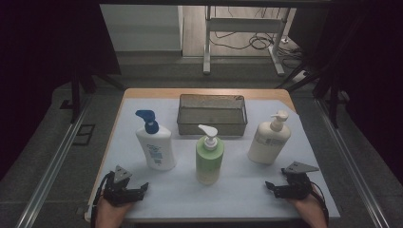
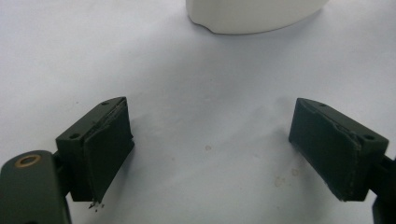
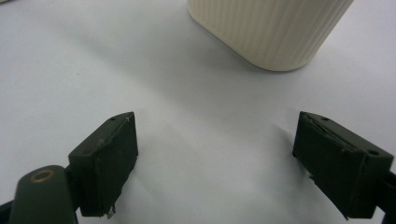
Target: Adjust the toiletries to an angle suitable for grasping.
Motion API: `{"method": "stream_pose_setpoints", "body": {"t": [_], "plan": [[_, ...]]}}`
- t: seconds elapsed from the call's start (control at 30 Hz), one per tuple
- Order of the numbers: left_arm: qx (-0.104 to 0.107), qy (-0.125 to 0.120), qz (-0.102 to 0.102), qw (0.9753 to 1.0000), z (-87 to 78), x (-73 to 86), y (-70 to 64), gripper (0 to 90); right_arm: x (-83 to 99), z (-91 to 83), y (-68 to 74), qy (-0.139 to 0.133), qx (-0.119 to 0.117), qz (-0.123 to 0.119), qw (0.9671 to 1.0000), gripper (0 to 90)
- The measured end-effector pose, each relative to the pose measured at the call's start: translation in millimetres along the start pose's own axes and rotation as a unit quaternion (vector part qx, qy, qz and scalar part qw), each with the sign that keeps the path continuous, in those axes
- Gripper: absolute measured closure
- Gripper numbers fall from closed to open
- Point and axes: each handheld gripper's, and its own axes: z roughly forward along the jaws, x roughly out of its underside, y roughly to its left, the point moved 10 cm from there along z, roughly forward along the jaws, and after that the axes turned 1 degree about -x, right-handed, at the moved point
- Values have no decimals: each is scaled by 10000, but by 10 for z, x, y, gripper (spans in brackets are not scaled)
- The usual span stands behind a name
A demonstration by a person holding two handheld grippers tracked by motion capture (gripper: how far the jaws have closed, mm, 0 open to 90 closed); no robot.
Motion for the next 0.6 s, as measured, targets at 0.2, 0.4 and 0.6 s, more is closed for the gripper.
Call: {"method": "stream_pose_setpoints", "body": {"t": [0.2, 0.4, 0.6], "plan": [[1, -3, -4, 10000, 0, 0, 0, 127, -2, -1, 2, 15, -10, -1, 10000, 137], [5, -8, -4, 10000, 0, 1, 0, 127, -7, -3, 5, 91, -8, -5, 10000, 136], [5, -14, -5, 10000, 0, 1, 0, 127, 1, -30, -1, 210, -1, -23, 9998, 129]]}}
